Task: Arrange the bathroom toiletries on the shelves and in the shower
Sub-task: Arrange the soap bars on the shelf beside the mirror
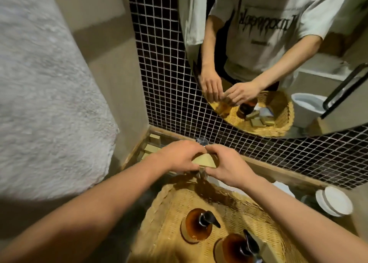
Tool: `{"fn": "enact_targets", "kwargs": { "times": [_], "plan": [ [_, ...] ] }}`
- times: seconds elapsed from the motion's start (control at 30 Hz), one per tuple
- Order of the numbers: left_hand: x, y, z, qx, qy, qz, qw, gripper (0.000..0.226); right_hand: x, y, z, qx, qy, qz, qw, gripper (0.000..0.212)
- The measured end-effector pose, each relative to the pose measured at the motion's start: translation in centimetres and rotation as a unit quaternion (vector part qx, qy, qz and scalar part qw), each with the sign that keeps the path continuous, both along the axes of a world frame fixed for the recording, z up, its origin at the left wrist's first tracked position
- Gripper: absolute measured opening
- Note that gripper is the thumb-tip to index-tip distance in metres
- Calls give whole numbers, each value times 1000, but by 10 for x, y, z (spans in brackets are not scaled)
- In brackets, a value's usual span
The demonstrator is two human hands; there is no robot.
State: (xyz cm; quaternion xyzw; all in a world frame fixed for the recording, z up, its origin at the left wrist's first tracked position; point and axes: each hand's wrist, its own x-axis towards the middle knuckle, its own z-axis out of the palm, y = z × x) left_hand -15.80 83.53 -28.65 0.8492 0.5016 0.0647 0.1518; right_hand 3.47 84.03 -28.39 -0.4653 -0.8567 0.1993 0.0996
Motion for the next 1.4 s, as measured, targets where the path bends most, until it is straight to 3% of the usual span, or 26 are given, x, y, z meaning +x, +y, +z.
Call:
{"fn": "enact_targets", "kwargs": {
  "times": [0.3,0.5,0.77,0.9,1.13,1.4],
  "plan": [
    [-79,10,-24,-13,58,62,996,49,-81,26,-23,83,-108,77,988,53],
    [-116,23,-49,-29,59,73,995,49,-125,44,-42,90,-123,97,984,40],
    [-122,51,-102,-60,95,52,992,49,-144,70,-88,76,-216,134,964,42],
    [-124,58,-124,-75,81,49,993,50,-149,82,-108,38,-218,142,965,39],
    [-135,64,-150,-110,109,41,987,56,-160,88,-138,61,-256,165,950,32],
    [-135,73,-155,-129,105,55,984,54,-152,96,-146,2,-225,158,961,21]
  ]
}}
